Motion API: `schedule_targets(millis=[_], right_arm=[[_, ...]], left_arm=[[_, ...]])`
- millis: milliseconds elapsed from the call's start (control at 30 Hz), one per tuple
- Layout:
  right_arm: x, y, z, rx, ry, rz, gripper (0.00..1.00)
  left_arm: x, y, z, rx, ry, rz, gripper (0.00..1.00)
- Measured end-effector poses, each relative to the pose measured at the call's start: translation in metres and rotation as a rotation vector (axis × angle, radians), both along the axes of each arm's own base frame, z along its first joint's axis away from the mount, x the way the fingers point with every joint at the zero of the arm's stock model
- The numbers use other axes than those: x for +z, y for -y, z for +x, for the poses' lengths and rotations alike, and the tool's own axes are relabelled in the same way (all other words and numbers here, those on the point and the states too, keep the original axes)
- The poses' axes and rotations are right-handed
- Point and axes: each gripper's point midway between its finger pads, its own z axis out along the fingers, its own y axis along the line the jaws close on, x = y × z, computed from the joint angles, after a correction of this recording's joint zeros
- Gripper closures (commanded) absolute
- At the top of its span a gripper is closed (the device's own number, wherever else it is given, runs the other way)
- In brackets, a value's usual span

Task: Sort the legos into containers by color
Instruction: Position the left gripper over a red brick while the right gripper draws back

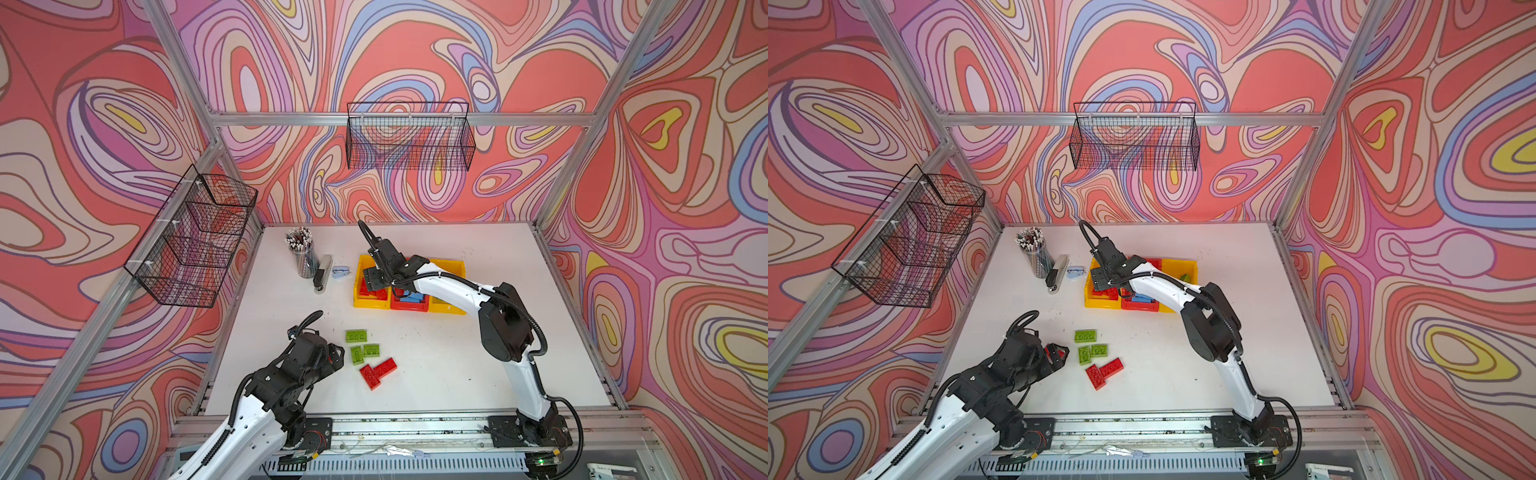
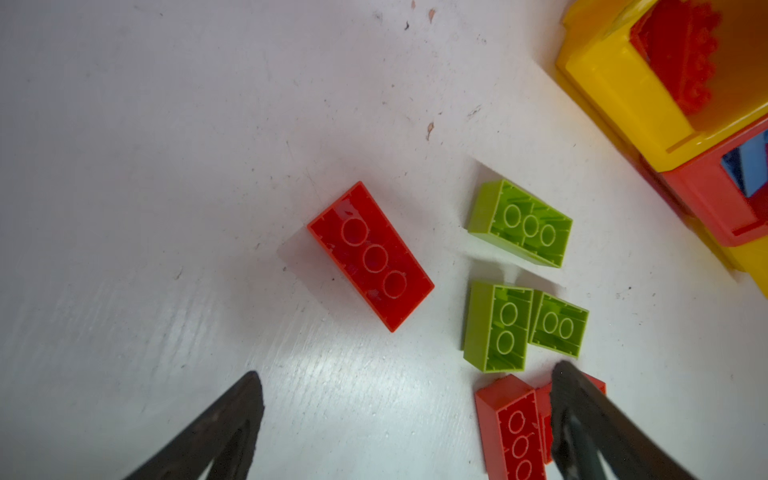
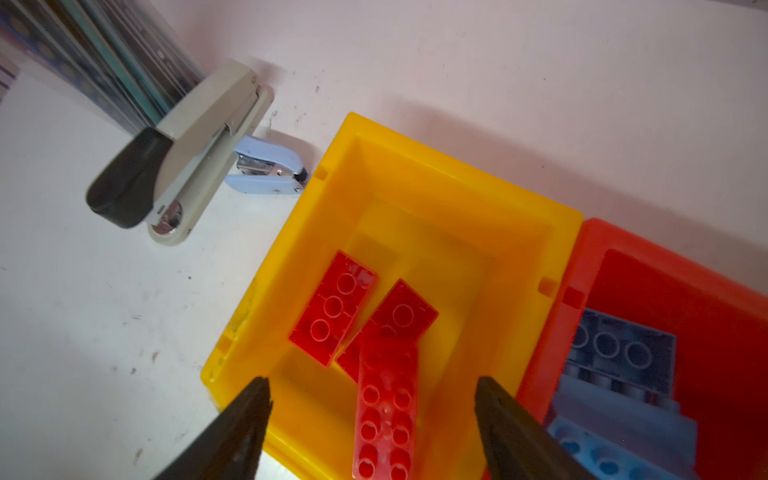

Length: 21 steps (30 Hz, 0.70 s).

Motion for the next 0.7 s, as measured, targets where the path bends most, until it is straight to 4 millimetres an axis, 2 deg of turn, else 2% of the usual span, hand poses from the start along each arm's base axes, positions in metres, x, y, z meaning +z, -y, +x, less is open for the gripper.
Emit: schedule_targets(millis=[133,333,433,500,600,700], right_arm=[[0.015,0.014,-0.020,0.016,0.005,0.031,0.08],[0.039,0.052,-0.071,0.020,0.004,0.109,0.06],[0.034,0.071,-0.095,0.015,-0.014,0.124,0.06],[0.023,0.082,-0.111,0.010,-0.038,0.120,0.06],[0.010,0.097,-0.127,-0.001,-0.070,0.111,0.06],[0.008,0.106,-0.139,-0.011,-0.079,0.121,0.06]], left_arm=[[-0.011,0.000,0.000,0.010,-0.037,0.014,0.08],[-0.021,0.000,0.003,0.023,-0.069,0.040,0.13],[-0.026,-0.004,0.005,0.034,-0.085,0.072,0.14],[-0.029,-0.007,0.006,0.043,-0.097,0.095,0.14],[-0.030,-0.009,0.011,0.058,-0.111,0.119,0.15],[-0.029,-0.010,0.021,0.065,-0.122,0.145,0.16]])
